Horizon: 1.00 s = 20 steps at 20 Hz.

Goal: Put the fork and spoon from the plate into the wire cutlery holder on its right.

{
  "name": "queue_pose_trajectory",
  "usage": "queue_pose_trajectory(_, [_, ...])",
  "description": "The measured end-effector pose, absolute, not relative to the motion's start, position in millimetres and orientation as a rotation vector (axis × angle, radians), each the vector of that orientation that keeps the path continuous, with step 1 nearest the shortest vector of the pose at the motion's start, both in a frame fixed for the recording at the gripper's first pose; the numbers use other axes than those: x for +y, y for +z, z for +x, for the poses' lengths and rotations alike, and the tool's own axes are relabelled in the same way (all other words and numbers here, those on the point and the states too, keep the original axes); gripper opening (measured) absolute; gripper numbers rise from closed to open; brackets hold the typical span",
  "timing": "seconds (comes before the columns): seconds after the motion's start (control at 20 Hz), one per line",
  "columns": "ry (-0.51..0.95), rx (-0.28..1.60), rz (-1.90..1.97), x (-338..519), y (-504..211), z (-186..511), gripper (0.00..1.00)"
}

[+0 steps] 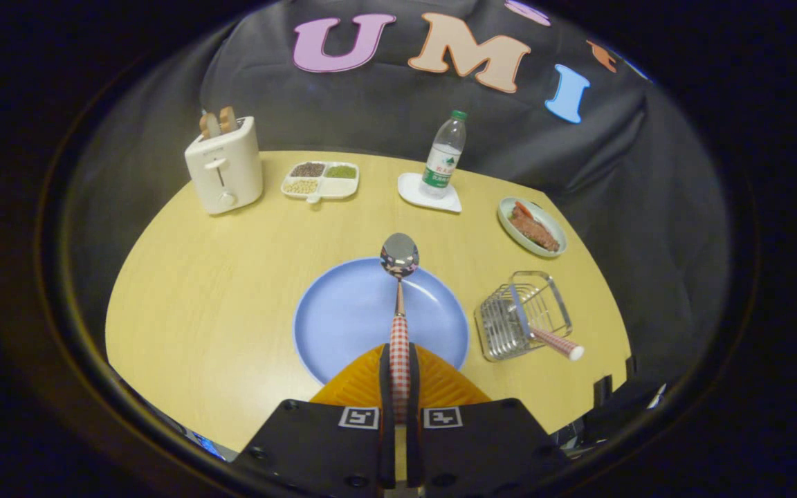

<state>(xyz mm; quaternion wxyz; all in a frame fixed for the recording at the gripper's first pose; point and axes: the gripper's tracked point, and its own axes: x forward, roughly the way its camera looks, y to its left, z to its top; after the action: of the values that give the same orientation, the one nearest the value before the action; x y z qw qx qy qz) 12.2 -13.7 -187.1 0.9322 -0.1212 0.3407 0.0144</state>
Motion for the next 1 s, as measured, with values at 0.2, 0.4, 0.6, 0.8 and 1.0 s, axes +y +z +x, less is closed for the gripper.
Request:
queue_pose_trajectory(0.2, [-0.005, 0.730, -0.207, -30.2, -160.8, 12.2, 0.09])
queue_pose_trajectory(0.4, [-0.084, 0.802, -0.142, -61.8, -145.7, 7.6, 0.09])
queue_pose_trajectory(0.6, [-0.162, 0.914, -0.097, -87.7, -140.2, -3.3, 0.09])
queue_pose_trajectory(0.8, [-0.210, 1.026, -0.055, -105.9, -135.8, -9.1, 0.09])
queue_pose_trajectory(1.0, [-0.245, 1.124, 0.025, -119.4, -137.4, -5.9, 0.10])
